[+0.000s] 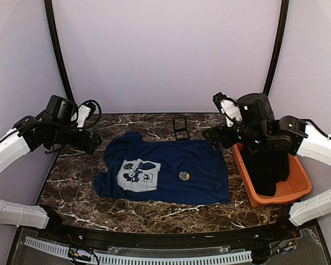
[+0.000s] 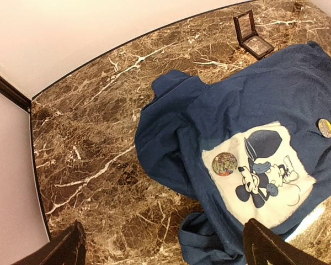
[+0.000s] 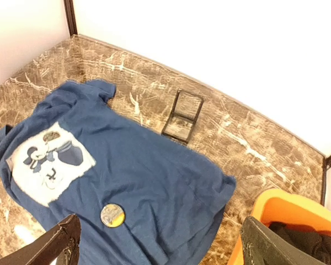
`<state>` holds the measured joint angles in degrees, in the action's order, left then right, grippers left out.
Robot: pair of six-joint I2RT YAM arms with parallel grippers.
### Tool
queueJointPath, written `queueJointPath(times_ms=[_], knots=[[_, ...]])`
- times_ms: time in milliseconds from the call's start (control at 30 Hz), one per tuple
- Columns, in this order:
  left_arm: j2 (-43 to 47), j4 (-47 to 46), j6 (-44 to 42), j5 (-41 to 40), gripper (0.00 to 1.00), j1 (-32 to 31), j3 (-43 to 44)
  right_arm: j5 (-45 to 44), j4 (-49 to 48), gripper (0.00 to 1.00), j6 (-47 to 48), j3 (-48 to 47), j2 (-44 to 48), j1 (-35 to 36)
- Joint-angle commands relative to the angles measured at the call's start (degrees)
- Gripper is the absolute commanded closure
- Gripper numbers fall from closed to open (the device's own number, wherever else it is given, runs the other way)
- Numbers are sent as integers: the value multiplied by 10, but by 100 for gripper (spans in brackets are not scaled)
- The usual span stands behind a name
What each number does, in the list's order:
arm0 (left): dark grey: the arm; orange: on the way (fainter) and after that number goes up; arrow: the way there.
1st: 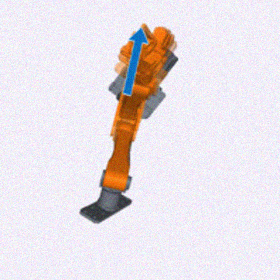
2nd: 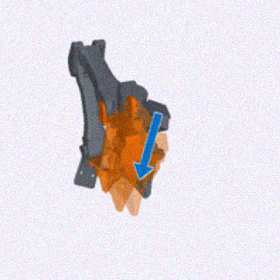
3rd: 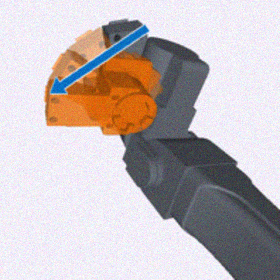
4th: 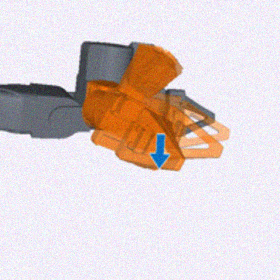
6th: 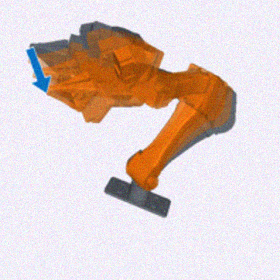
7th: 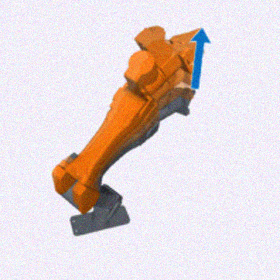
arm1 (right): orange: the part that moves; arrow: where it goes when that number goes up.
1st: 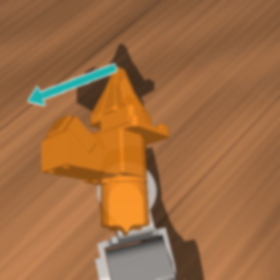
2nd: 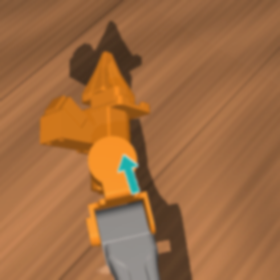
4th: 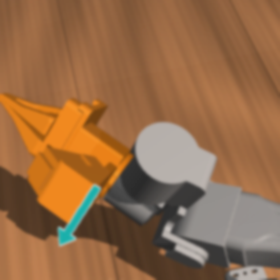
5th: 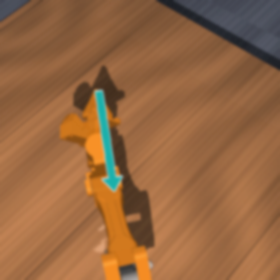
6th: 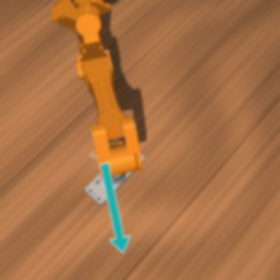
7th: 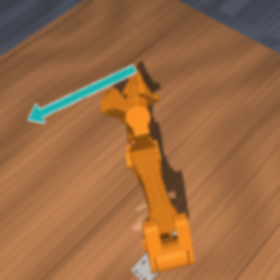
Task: Pin the brooch onto the clothing
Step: Reset both arms
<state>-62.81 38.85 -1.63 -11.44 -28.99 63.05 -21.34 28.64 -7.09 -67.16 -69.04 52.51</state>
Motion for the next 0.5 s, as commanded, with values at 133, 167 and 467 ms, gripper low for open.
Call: queueJointPath(times_ms=[133, 167, 467], knots=[[174, -104, -34, -2, 1, 2, -151, -23, -275, 1, 58, 210, 182, 3], [196, -112, -43, 8, 1, 2, -159, -22, -299, 1, 65, 228, 198, 3], [250, -168, -50, 43, 1, 2, -201, -33, -335, 1, 107, 254, 235, 3]])
